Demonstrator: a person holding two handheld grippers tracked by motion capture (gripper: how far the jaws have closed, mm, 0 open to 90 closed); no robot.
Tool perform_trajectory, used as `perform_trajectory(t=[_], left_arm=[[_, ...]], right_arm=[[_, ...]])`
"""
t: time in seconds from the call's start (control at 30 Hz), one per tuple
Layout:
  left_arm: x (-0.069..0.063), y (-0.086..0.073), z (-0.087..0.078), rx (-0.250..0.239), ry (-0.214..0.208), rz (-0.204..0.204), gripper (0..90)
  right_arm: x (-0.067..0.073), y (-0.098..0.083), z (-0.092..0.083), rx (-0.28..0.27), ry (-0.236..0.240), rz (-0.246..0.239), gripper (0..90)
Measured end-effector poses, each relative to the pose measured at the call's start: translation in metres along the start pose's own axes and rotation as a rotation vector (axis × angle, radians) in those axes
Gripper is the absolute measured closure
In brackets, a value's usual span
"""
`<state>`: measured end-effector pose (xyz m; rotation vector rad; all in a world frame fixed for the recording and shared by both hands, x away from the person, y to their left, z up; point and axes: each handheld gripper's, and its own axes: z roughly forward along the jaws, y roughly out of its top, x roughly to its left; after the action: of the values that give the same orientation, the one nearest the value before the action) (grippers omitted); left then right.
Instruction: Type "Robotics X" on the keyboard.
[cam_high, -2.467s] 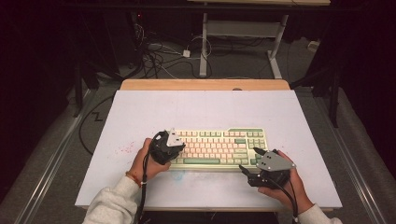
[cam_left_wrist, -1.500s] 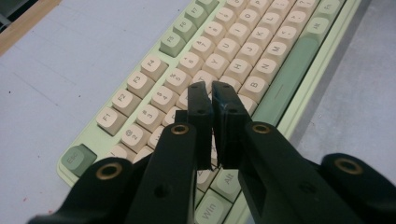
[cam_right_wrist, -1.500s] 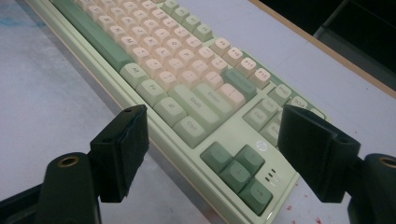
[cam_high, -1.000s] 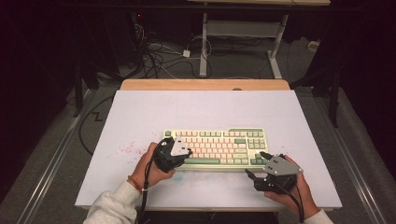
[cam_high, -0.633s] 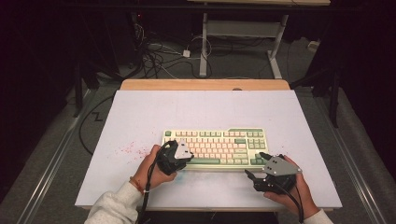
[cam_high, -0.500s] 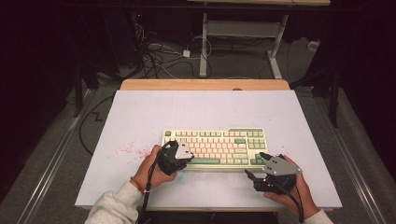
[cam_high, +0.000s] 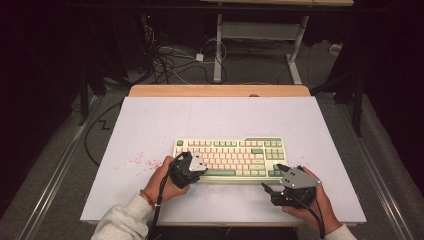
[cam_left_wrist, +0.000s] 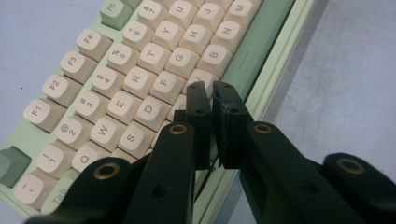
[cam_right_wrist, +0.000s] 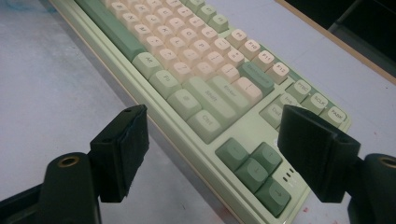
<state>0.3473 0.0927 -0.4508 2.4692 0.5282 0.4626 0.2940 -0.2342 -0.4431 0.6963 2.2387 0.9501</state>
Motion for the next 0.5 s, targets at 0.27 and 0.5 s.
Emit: perform_trajectory(t=[0.27,0.5], left_arm=[[0.0,0.001,-0.006,-0.026,0.011,0.007,84.1],[0.002,0.003,-0.013,-0.055,0.028,0.001,82.6]], right_arm=[[0.0,0.0,0.0,0.003,0.003,-0.005,24.9],[-0.001,0.0,-0.001,0.002,-0.004,-0.004,24.9]])
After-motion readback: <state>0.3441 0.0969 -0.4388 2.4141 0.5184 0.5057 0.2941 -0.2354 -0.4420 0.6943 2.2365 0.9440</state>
